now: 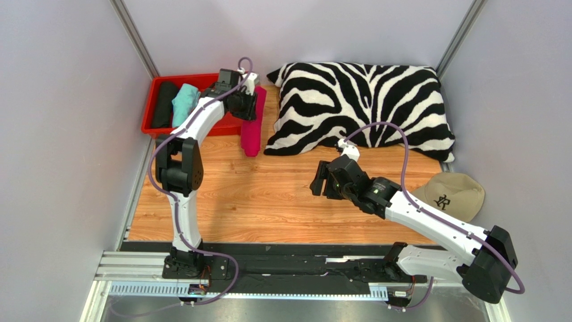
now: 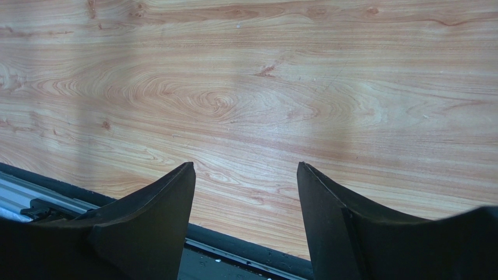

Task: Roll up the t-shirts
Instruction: Pick up the T-shirt from the center of the board, then place the T-shirt in the bin.

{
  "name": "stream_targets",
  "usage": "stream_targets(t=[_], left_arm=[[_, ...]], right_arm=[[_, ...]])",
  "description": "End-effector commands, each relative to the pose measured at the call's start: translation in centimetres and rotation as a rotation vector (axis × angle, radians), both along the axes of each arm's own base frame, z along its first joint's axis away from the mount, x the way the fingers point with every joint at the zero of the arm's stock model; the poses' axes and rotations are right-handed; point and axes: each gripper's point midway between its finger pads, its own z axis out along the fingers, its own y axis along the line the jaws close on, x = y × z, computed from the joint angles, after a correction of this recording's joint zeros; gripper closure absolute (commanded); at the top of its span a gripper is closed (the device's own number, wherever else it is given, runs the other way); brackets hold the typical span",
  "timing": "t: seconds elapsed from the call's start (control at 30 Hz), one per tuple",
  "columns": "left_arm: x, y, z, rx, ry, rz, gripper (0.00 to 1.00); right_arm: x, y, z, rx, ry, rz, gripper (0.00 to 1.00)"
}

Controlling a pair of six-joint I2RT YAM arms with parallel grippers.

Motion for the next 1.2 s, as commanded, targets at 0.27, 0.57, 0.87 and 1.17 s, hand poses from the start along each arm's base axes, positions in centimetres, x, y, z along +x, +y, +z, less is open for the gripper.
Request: stream_targets(t=[0.27, 0.57, 0.87, 1.17], left_arm=[[7.4, 0.4, 9.1, -0.471, -0.22, -0.187, 1.0], [12.5, 4.5, 6.8, -0.681, -0.184, -0.186, 1.0], [15.4, 9.1, 3.0, -0.819, -0.131, -0.066, 1.0], [15.3, 12.2, -1.4, -0.766, -0.04, 0.072, 1.0]], right_arm=[[0.0, 0.8, -1.3, -0.02, 0.036, 0.079, 0.32], [0.8, 1.4, -1.9, -0.028, 0.031, 0.1, 0.33], [1.9, 2.6, -3.0, -0.031, 0.056, 0.096, 0.33], [2.3, 4.5, -4.8, -0.025, 0.114, 0.132, 0.34]])
